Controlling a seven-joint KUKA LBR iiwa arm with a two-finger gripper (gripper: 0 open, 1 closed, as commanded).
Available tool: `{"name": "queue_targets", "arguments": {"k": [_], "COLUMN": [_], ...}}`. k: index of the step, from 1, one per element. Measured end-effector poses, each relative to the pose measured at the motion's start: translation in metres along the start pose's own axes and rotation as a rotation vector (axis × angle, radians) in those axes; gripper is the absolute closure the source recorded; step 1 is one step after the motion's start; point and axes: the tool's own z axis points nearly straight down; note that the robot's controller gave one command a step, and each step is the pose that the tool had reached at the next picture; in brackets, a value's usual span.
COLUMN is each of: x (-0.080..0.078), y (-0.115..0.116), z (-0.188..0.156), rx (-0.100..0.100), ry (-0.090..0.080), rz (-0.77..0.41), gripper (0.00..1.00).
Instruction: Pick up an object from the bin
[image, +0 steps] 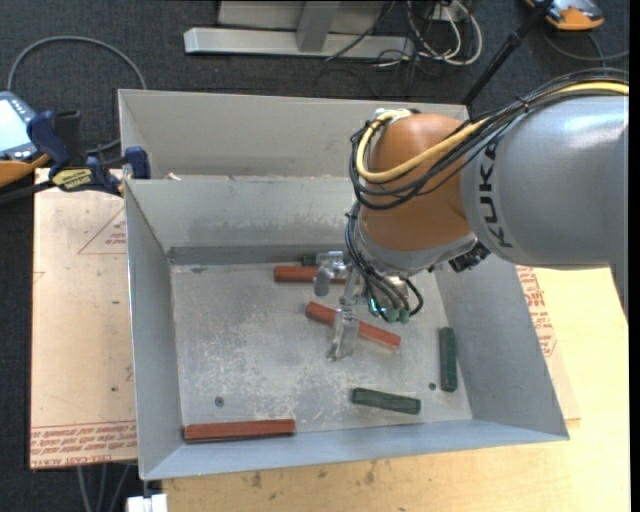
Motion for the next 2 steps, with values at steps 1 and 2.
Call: {"name": "queue_targets", "arguments": {"k": [1,2], "x": [-0.0204,-0.0224], "y": [-0.0707,-0.0673], "z": [0.11,0.1049], "rx": [0.002,0.0], "ry": [-0.001,-0.009], "rz": [-0.025,-0.028], "gripper": [0.0,1.0]}}
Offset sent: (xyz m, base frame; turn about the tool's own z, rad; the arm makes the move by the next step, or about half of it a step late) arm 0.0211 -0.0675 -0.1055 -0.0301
